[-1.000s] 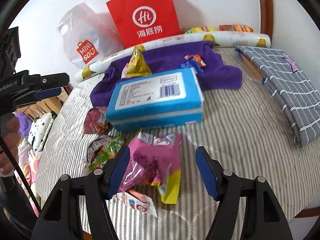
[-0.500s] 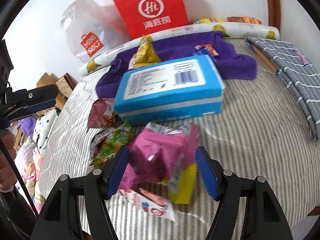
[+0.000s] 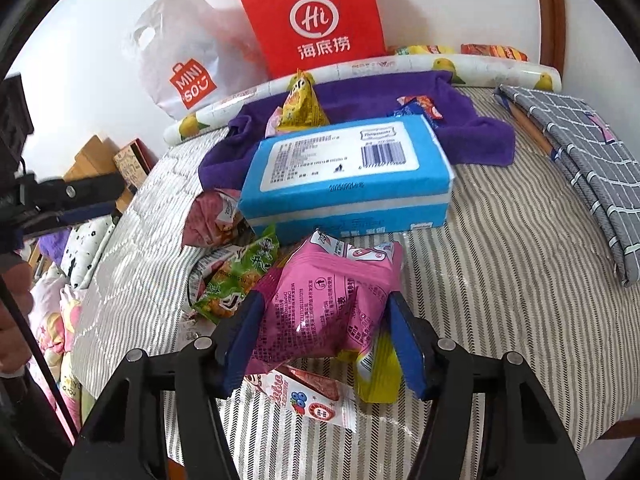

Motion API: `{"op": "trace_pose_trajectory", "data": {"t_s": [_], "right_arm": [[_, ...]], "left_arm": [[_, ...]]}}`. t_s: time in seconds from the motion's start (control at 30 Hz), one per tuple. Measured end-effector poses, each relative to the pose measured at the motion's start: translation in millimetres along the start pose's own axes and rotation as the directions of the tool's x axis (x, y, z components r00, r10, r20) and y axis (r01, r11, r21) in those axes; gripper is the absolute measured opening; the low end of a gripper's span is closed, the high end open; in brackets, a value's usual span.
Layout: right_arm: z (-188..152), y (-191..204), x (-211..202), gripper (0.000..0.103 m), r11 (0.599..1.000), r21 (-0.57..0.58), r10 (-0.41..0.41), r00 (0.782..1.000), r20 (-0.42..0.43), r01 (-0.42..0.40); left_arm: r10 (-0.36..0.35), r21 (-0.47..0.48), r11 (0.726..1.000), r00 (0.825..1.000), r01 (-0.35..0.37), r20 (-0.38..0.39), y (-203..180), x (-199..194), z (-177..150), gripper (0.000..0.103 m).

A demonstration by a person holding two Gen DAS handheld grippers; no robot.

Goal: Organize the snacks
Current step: 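Grasp the pink snack bag with the right gripper, then grasp the pink-red striped wrapper with the left gripper while the right gripper holds the pink bag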

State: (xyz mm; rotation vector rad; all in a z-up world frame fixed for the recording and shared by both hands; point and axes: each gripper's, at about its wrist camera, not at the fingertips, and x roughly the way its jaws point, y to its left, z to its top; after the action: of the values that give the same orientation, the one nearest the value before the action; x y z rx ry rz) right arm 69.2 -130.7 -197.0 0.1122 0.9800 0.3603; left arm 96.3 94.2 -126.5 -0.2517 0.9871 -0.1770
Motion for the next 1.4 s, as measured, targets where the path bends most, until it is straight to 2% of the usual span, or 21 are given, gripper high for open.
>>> {"op": "trace_pose_trajectory", "data": {"t_s": [0.17,0.33,0.9,1.17,1.27,1.4], "right_arm": [[3.1,-5.1,-15.4,0.061,1.0,0.013,0.008,0.999,0.036,-0.008],[6.4,-11.4,-21.4,0.061,0.999,0.002,-0.035,0.998,0.057,0.034],[-1.6,-39.1,-1.4,0.062,0.996,0.048,-0.076,0.997,-0.001,0.076],[-3.1,-43.8,0.1,0.064,0.997,0.049,-0.06,0.998,-0.007,0.06],[-3.9,-45.1,1.6,0.069,0.997,0.051,-0.061,0.998,-0.006,0.061],[-3.5,-47.2,5.1,0.069,0.996,0.07,-0.046,0.999,-0.004,0.046]], "left_arm": [[-0.001,-0.006,1.0,1.0,0.001,-0.008,3.6,2.3,-2.5,0.071],[-0.007,-0.013,1.0,1.0,0.007,-0.02,6.8,6.6,-5.1,0.071],[-0.013,-0.019,1.0,0.999,0.012,-0.046,8.2,17.7,-8.7,0.071],[-0.021,-0.049,0.999,0.998,0.019,-0.06,18.1,22.5,-13.1,0.071],[-0.035,-0.056,0.998,0.997,0.031,-0.065,20.3,24.2,-14.7,0.071],[-0.046,-0.053,0.998,0.997,0.043,-0.066,18.4,26.5,-16.2,0.071]]}}
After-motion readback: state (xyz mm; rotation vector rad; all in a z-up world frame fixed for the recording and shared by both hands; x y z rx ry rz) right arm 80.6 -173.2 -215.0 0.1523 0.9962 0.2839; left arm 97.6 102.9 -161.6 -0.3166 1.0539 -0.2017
